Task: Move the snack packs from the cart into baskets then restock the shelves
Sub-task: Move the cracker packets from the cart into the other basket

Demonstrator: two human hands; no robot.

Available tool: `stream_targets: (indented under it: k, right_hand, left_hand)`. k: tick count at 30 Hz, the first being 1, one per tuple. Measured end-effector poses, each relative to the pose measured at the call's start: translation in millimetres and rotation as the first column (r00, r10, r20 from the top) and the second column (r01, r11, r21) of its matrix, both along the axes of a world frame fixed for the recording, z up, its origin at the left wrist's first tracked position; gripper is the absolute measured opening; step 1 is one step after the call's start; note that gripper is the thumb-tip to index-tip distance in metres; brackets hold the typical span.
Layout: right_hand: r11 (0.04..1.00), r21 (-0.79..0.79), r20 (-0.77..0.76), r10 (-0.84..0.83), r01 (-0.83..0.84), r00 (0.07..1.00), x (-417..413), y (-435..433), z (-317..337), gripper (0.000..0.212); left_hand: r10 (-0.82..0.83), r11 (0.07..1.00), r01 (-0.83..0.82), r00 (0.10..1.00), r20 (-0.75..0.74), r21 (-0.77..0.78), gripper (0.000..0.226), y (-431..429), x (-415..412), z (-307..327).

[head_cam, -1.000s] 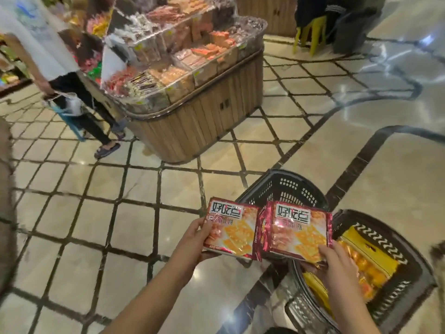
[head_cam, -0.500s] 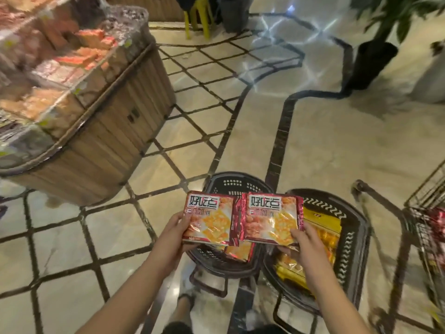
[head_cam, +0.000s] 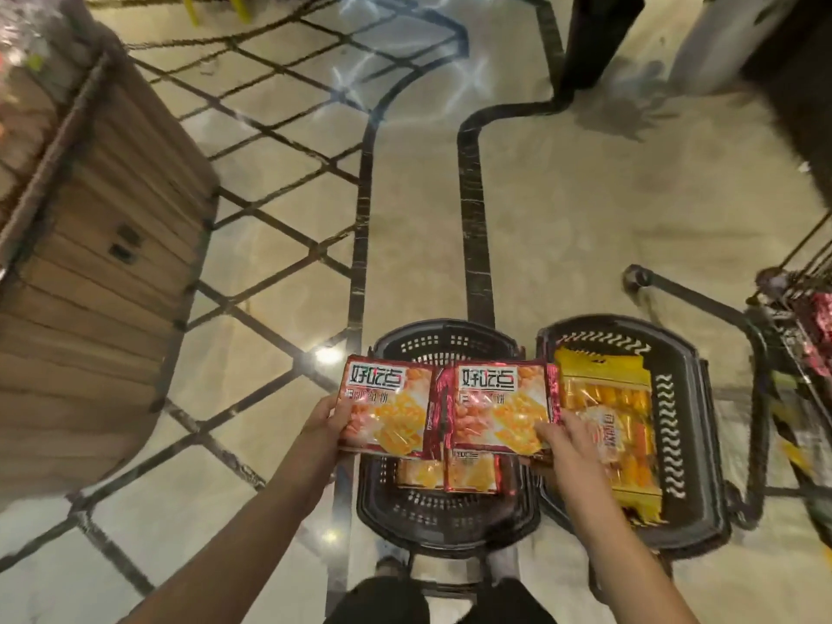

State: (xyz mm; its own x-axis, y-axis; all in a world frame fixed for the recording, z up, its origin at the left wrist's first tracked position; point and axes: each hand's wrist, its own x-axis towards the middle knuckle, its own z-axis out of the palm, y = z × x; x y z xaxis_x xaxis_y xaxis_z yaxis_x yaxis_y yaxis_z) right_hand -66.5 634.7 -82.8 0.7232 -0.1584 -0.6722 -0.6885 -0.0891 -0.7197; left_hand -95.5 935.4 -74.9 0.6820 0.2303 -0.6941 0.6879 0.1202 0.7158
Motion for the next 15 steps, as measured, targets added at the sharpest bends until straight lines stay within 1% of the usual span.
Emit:
stream_targets:
  k: [2, 3, 6, 8, 11, 14, 15]
  right_hand:
    - [1.000, -0.018, -0.051, -0.016, 0.015, 0.999, 8.0, 4.1, -40.3, 0.035]
    - [1.000, -0.002, -0.062, -0.021, 0.021, 0.998, 12.2, 5.7, -63.1, 0.039]
    - [0.996, 0.013, -0.102, -0.086, 0.088, 0.991, 23.5, 12.1, -128.9, 0.036]
    - [0.992, 0.026, -0.123, -0.123, 0.127, 0.985, 27.0, 17.5, -170.3, 0.037]
    - [0.992, -0.041, -0.136, -0.128, 0.123, 0.982, 30.0, 28.1, -234.7, 0.044]
    - [0.985, -0.070, -0.109, -0.166, 0.159, 0.980, 36.1, 42.8, -286.3, 0.029]
    - [0.985, -0.090, -0.099, -0.154, 0.145, 0.983, 39.1, 47.0, -302.2, 0.029]
  left_hand:
    - [0.008, 1.000, -0.008, 1.000, -0.020, -0.003, 0.032, -0.7, 15.2, -28.2]
    - [0.017, 1.000, -0.017, 0.999, -0.033, 0.002, 0.029, -2.8, 22.0, -45.0]
    - [0.013, 1.000, -0.012, 0.998, -0.068, 0.017, 0.024, -11.3, 40.3, -105.6]
    - [0.052, 0.998, -0.048, 0.994, -0.096, 0.042, 0.022, -16.4, 48.7, -153.0]
    - [0.079, 0.991, -0.060, 0.984, -0.160, 0.120, 0.022, -22.7, 51.6, -225.9]
    - [0.074, 0.979, -0.030, 0.974, -0.214, 0.202, 0.025, -27.9, 50.6, -292.1]
    - [0.084, 0.977, -0.035, 0.969, -0.230, 0.209, 0.024, -30.8, 51.7, -311.4]
